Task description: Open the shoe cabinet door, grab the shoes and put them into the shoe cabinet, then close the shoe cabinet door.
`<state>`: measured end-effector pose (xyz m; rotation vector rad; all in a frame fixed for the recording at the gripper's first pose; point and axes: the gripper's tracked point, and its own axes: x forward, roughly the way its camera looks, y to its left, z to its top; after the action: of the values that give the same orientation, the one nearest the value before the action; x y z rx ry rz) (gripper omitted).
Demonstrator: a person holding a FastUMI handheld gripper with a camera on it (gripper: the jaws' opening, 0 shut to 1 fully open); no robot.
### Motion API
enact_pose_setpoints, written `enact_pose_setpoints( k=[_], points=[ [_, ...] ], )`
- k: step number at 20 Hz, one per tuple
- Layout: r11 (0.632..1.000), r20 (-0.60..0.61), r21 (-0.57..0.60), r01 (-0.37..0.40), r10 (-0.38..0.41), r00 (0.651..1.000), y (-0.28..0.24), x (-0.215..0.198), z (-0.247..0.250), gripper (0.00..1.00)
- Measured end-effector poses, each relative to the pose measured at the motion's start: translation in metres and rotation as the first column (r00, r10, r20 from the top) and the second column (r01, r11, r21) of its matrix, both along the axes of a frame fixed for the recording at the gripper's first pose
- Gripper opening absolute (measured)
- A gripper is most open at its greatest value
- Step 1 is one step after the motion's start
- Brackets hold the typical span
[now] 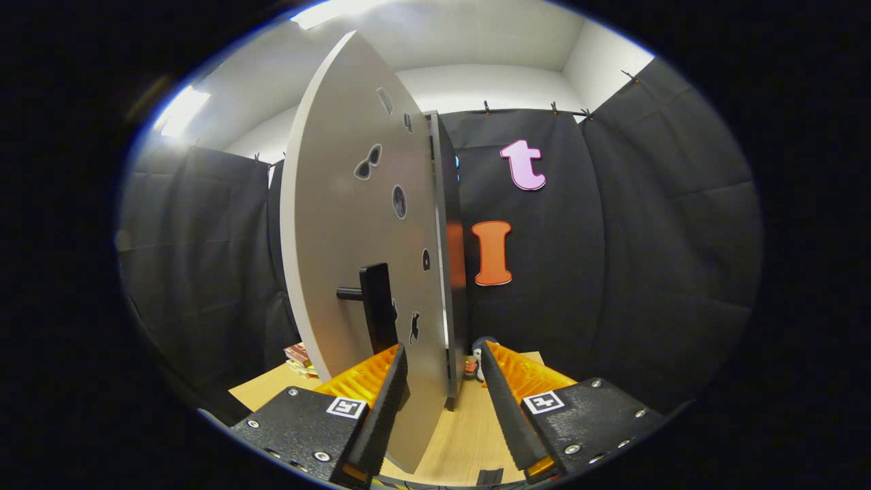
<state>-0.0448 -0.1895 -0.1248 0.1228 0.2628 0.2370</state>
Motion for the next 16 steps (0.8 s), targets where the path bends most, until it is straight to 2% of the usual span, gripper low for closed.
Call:
enact_pose_setpoints(
  k=[8,16],
  points=[
    [0.986,0.003,0.043,-0.162,0.162,0.987,0.085,0.000,0.000,0.68],
    [0.936,0.006,0.111,-0.334,0.335,0.942,0.196,0.027,-0.002,0.70]
  ],
)
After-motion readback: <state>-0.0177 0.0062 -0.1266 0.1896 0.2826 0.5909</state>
